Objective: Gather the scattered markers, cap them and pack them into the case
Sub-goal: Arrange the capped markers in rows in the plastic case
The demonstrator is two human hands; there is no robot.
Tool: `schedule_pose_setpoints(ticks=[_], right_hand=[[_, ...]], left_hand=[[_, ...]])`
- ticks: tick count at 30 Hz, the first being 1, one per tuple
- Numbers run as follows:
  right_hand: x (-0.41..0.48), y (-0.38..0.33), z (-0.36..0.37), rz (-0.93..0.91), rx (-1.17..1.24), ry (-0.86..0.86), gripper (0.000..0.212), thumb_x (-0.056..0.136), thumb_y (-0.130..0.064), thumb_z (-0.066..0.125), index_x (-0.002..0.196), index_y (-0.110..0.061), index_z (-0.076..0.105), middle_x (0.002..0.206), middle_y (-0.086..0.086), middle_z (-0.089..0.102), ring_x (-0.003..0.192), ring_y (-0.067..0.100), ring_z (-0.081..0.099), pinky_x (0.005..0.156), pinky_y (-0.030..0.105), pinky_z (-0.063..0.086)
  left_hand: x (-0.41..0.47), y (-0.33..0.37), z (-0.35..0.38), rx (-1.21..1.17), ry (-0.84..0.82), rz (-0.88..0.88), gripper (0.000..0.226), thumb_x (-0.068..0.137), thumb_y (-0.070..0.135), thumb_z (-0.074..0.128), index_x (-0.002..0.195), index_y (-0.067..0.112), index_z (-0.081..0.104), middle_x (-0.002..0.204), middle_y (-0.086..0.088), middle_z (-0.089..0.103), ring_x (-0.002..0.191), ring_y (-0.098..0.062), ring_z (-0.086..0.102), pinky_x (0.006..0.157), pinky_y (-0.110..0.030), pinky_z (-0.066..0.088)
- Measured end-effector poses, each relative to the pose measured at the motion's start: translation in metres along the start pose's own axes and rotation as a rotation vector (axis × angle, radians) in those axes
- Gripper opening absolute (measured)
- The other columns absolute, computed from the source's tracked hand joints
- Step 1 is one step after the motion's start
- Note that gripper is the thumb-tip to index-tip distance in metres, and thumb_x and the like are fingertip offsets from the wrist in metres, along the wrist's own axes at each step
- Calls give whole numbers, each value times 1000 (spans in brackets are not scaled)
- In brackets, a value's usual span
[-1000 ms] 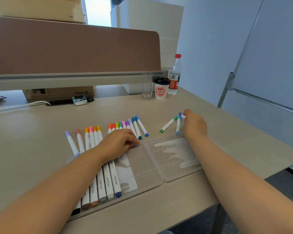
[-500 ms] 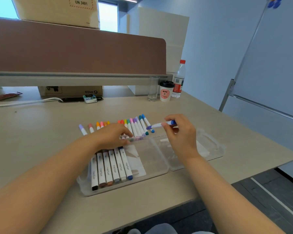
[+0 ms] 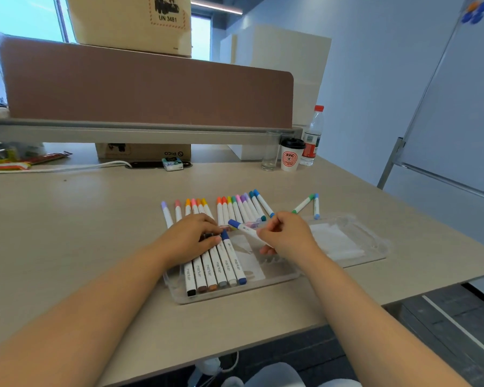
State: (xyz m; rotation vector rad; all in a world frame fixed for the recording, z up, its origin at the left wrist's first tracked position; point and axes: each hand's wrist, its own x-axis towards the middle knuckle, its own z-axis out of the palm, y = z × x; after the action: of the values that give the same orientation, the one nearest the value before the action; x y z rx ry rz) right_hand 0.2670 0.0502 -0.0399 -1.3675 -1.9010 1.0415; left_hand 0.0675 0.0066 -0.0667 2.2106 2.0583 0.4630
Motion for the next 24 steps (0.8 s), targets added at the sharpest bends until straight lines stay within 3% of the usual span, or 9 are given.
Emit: schedule_pose_setpoints(ticks=[2,7,11,15,20,24], right_hand=[[-1,-10,1,20,-77,-110,4,88,-9,59,90,-11,57,69,4,65,50,10,62,63,26,56],[3,-27,12,46,-302,-228,34,89,-4,54,122,-13,56,78,4,64,58,9,61,67,23,56],[7,-29,24,17,-412,-244,18,90,-25,60,101,-11,64,86,6,67,73,15,65,77,30,57],[9,-28,27,12,-458,-252,26,82,-28,70,102,-16,57,89,1,60,88,18,67,82,31,56],[12,-22,27,-14,-418,-216,21,81,-26,71,78,-22,51,88,0,62,90,17,65,82,30,55],[12,-16,27,-39,-410,-222,21,82,-29,69,75,-19,52,85,1,67,79,14,65,77,27,55]], left_hand=[[0,0,0,-1,7,5,37,95,34,48,130,24,54,131,5,48,119,-10,42,98,-23,33],[-1,-2,1,-7,12,5,36,94,34,48,128,24,55,129,5,49,118,-9,43,97,-22,34],[-1,-1,0,-15,10,0,36,94,34,48,129,24,55,129,4,49,118,-10,43,99,-24,35],[0,-1,0,-19,4,-1,37,94,34,48,129,24,55,130,4,49,119,-10,43,99,-24,35],[1,-2,1,-23,2,0,37,94,35,49,129,24,55,131,5,49,119,-9,43,98,-24,34],[1,-3,1,-17,0,2,37,94,35,49,128,24,55,131,5,49,119,-9,42,97,-23,34]])
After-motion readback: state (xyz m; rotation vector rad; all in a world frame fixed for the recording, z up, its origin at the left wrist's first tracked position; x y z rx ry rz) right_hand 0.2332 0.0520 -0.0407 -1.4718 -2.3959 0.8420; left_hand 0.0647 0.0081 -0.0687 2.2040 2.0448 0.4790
